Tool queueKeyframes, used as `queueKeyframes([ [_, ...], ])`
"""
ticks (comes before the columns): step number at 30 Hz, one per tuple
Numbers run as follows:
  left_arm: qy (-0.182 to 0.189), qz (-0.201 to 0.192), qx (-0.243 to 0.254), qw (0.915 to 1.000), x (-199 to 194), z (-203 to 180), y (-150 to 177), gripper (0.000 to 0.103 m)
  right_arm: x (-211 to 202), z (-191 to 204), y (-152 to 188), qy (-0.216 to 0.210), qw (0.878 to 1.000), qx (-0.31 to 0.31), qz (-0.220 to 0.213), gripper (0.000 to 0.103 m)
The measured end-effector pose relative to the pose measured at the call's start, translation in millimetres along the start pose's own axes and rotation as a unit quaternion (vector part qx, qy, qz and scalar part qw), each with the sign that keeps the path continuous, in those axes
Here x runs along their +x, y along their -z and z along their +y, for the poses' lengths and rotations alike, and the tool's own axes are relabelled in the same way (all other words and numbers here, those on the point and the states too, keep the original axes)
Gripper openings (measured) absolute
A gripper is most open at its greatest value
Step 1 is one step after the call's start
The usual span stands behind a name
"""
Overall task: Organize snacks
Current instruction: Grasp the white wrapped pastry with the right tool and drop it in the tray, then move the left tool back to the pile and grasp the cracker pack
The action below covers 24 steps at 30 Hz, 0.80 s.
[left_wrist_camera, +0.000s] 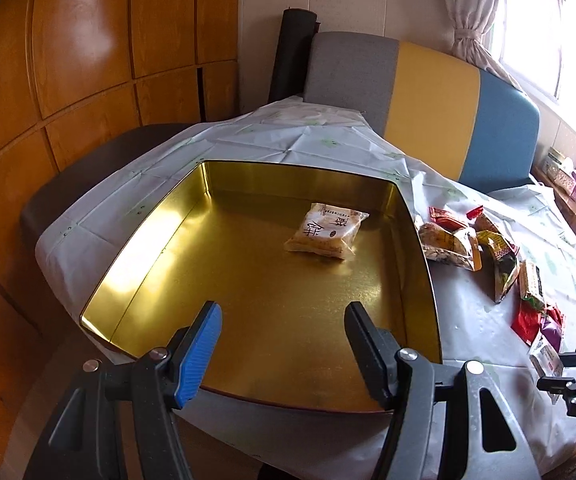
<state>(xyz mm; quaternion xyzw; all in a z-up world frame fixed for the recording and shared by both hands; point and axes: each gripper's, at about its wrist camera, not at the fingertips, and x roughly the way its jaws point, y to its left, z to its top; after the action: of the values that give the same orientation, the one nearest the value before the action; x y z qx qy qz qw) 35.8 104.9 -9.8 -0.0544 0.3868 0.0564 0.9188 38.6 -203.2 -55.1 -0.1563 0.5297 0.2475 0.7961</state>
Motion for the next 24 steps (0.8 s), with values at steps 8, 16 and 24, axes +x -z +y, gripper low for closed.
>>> queueKeyframes([
  [8,0.0,-0.01,-0.023,0.9997,-3,14,-1,0.065,-28,42,-56,-0.09,0.993,0.021,-0.077,0.036],
  [16,-0.018,-0.015,-0.049,0.9985,-5,29,-5,0.065,-29,87,-139,-0.17,0.971,0.084,-0.143,0.037],
  [24,-0.023,-0.024,-0.081,0.9961,-9,44,-8,0.063,5,101,-177,-0.142,0.972,0.127,-0.14,0.081],
])
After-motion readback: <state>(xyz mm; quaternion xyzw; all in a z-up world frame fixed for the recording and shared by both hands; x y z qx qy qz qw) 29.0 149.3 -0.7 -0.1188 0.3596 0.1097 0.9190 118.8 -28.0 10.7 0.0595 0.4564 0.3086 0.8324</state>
